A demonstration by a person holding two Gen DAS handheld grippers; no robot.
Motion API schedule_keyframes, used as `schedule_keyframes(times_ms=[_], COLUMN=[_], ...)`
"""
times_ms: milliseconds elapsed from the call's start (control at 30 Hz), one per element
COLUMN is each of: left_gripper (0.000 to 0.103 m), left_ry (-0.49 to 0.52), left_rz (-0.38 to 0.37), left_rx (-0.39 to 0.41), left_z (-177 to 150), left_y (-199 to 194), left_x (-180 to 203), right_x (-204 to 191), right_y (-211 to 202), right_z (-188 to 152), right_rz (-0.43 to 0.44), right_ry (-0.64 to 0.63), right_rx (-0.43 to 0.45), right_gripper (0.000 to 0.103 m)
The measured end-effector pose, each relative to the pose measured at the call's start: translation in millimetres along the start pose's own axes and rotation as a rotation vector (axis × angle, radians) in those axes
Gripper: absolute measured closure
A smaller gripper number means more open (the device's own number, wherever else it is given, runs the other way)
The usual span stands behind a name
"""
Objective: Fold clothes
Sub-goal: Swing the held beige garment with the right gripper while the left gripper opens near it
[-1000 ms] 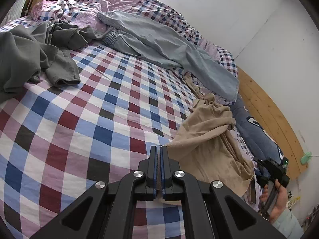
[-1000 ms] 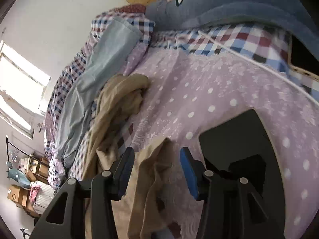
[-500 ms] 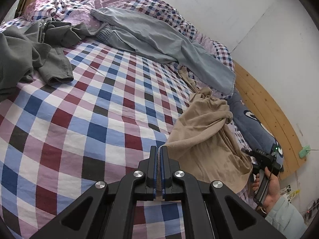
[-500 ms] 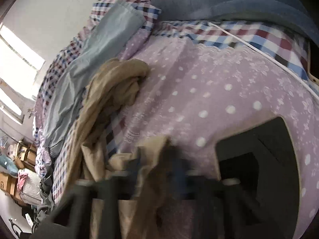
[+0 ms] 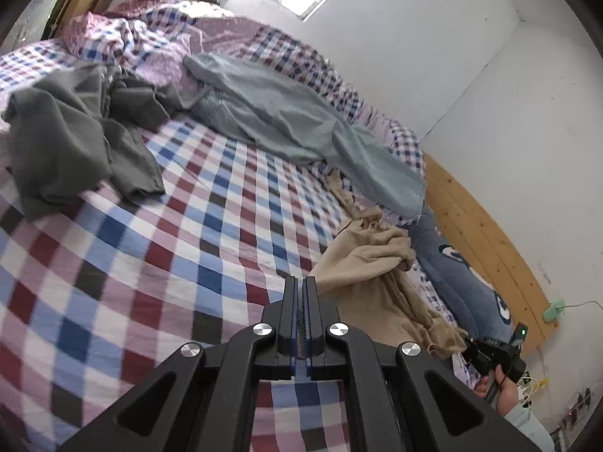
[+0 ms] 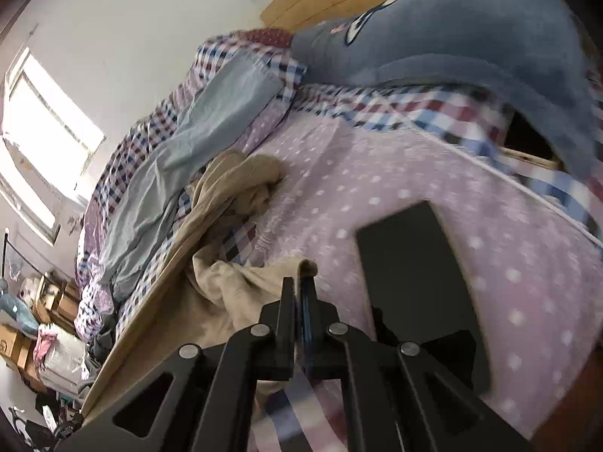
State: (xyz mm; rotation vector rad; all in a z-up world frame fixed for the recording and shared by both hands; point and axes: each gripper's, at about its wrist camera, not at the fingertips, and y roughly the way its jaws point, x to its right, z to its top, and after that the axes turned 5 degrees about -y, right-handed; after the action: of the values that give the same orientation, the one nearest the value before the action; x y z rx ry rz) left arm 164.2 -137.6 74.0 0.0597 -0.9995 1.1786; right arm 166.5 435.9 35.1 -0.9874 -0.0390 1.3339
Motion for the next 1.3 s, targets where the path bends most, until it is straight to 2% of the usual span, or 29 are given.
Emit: schedule_keyframes(times_ms=[267, 367, 500, 667, 767, 900, 1067, 1167, 1267, 1300], left_gripper=[0.103, 0.103, 0.103, 0.103, 0.103, 0.103, 0.103, 0.103, 0.103, 0.097], left_ry=[-0.044, -0.06, -0.062, -0.032, -0.037, -0.051, -0.052, -0.068, -0.11, -0.122], left_rz=[-0.001, 0.001, 0.01, 0.005, -0.001, -0.005, 0.037, 0.086, 0.108, 0.115], left_rx=[0.137, 0.178, 0.171, 0.199, 0.211, 0.203, 0.173, 0.167, 0.178, 0.178], left_z=[3.4, 3.1, -5.6, -15.1, -21.2, -28.1, -30.9, -31.7, -31.6, -31.3], left_y=[-68.7, -92.3, -109.1, -127.2, -139.9, -149.2, -141.5, -138.6, -141.3, -141.5], left_x=[-15.7, -22.0, -28.4, -20.4, -20.9, -24.2, -26.4, -31.3, -40.0, -42.7], right_x=[6.0, 2.7, -7.6, -12.2, -5.8, 9.8, 12.2, 5.7, -9.2, -15.7], right_y=[-62.5, -78.4, -104.4, -123.8, -121.5, -103.3, -110.2, -111.1, -107.8, -99.7], right_z=[-27.4, -36.6, -53.1, -67.9, -69.6, -68.1, -66.2, -64.6, -63.9, -60.2], right_rz=[-0.005, 0.006, 0.031, 0.005, -0.063, -0.099, -0.159, -0.148, -0.108, -0.09], right_ry=[-0.024, -0.039, -0.082, -0.121, -0.132, -0.097, -0.095, -0.106, -0.144, -0.147], right_rx=[0.051, 0.045, 0.027, -0.004, -0.062, -0.178, -0.14, -0.108, -0.074, -0.074], right_gripper=[0.102, 0.102, 0.102, 0.102, 0.102, 0.098, 0.097, 0.092, 0.079, 0.07])
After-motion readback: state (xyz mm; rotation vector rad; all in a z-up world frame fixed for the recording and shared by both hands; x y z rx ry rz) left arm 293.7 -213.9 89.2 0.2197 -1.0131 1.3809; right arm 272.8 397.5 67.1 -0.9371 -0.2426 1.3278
